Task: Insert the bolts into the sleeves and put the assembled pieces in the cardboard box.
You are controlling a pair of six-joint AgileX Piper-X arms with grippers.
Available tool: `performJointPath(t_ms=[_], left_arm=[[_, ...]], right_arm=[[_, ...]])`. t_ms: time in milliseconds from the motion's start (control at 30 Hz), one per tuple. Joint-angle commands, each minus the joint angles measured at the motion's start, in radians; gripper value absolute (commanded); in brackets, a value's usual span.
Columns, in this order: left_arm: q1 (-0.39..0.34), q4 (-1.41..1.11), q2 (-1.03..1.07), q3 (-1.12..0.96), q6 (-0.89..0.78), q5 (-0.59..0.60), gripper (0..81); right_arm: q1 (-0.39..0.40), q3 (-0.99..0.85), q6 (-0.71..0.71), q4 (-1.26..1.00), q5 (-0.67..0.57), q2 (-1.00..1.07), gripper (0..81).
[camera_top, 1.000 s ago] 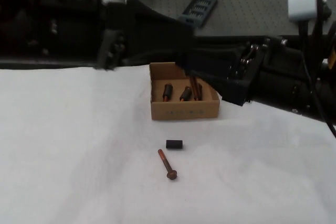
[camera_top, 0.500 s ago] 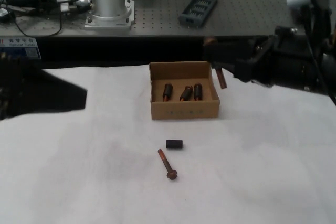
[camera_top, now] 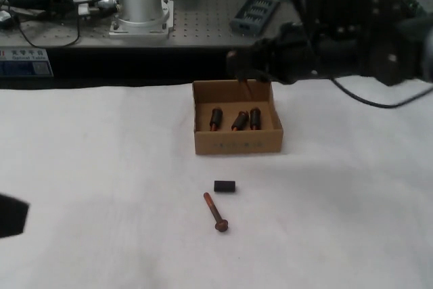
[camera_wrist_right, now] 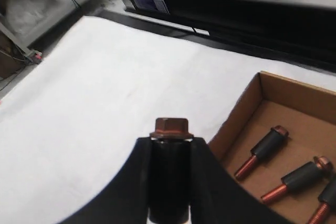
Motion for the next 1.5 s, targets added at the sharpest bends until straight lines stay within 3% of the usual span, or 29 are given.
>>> performJointPath(t_ms=[0, 300, 733, 800, 967, 1300, 1467], left_arm=[[0.001, 0.057, -0.033, -0.008, 0.006, -0.11, 33.6], [0.001, 0.09, -0.043, -0.008, -0.07, -0.145, 33.6], [0.001, 0.09, -0.043, -0.008, -0.07, -0.145, 33.6], [0.001, 0.09, -0.043, -0.008, -0.07, -0.145, 33.6], [0.001, 0.09, -0.043, -0.008, -0.068, -0.145, 33.6], [0.001, 0.09, -0.043, -0.008, -0.068, -0.145, 33.6], [0.001, 0.081, -0.043, -0.008, -0.068, -0.145, 33.6]], right_arm=[[-0.006, -0.113, -0.053, 0.068, 0.052, 0.069, 1.8], [-0.029, -0.326, -0.077, 0.193, 0.171, 0.29, 1.8], [-0.04, -0.402, -0.099, 0.278, 0.203, 0.423, 0.0], [-0.04, -0.402, -0.099, 0.287, 0.196, 0.42, 7.6], [-0.035, -0.402, -0.099, 0.33, 0.208, 0.404, 39.0], [-0.035, -0.403, -0.102, 0.385, 0.194, 0.28, 38.7], [-0.023, -0.395, -0.154, 0.516, 0.169, 0.169, 36.6]])
